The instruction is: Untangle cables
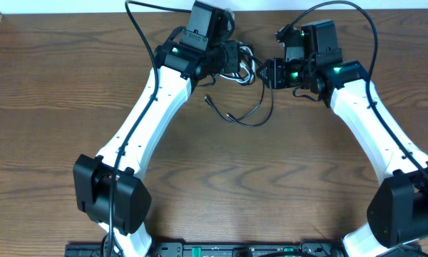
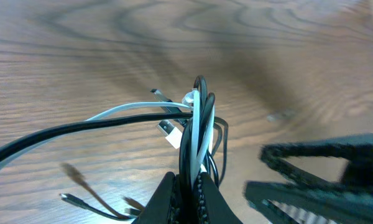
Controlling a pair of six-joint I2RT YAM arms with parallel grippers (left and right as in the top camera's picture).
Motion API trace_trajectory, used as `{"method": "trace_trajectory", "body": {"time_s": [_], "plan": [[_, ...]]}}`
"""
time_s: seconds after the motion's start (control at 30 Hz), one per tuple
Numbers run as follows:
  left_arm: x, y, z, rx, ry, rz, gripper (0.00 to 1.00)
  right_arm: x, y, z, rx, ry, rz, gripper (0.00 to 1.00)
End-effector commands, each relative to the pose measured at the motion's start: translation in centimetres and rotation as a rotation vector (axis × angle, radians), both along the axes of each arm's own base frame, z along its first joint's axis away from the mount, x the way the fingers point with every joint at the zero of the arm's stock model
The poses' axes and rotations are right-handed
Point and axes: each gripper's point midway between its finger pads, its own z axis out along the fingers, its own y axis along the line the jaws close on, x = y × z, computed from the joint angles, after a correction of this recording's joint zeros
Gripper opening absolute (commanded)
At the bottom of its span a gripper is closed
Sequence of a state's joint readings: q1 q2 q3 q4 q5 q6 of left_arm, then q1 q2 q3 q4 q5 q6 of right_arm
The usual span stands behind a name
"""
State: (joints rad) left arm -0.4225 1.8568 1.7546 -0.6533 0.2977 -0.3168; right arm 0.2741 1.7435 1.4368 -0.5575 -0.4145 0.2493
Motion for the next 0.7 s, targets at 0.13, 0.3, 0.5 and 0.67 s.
{"method": "trace_trajectory", "body": {"time_s": [0.13,0.3,0.5,0.67], "plan": [[-0.8,-1.8,0.9,-0.092,0.021,-0.079,0.08,0.3,0.2,-1.1,0.066,0.11,-0.107,0.38],[-1.1,-2.4,1.3,-0.125,0.023,-0.11,0.07,0.2,0.7,-3.2,0.071,0.177,-0.13,0.35],[-1.0,-2.5,1.4,-0.137,0.027,-0.098,0.07,0.3,1.0,-4.1,0.071,0.202,-0.131,0.16],[-1.0,-2.5,1.4,-0.147,0.039,-0.082,0.07,0.5,1.1,-3.9,0.078,0.192,-0.129,0.03]]}}
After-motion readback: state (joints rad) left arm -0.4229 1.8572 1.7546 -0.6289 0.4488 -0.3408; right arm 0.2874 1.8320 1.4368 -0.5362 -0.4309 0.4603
